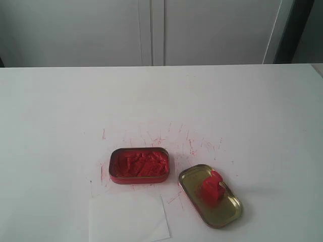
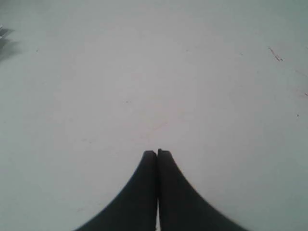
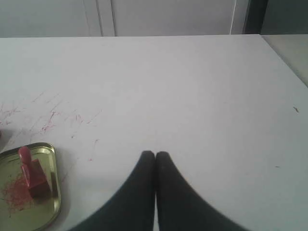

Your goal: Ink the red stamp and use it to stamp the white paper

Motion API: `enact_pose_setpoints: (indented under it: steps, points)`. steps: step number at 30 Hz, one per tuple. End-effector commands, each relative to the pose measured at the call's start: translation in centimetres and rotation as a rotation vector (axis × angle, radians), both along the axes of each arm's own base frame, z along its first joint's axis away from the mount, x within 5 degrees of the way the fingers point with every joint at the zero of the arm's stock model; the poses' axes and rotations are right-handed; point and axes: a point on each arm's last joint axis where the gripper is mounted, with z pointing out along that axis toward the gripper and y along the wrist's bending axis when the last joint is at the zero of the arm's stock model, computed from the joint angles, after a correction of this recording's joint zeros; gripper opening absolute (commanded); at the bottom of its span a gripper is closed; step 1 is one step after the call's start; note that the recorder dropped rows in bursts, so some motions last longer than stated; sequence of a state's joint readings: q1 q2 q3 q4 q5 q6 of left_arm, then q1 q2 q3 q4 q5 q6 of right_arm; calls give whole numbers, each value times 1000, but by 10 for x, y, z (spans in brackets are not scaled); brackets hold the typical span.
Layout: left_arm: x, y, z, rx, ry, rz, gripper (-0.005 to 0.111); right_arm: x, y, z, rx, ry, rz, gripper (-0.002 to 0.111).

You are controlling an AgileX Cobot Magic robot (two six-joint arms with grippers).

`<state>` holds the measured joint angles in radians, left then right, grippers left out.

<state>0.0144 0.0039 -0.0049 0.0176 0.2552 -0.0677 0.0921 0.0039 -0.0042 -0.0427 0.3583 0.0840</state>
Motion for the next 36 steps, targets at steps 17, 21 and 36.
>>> enact_pose_setpoints:
  steps: [17, 21, 36]
  points:
    - [0, 0, -1, -4, 1, 4, 0, 0, 0, 0, -7, -13, -2, 0]
    - [0, 0, -1, -4, 1, 4, 0, 0, 0, 0, -7, -13, -2, 0]
    - [0, 0, -1, -4, 1, 4, 0, 3, 1, 20, 12, -237, 8, 0]
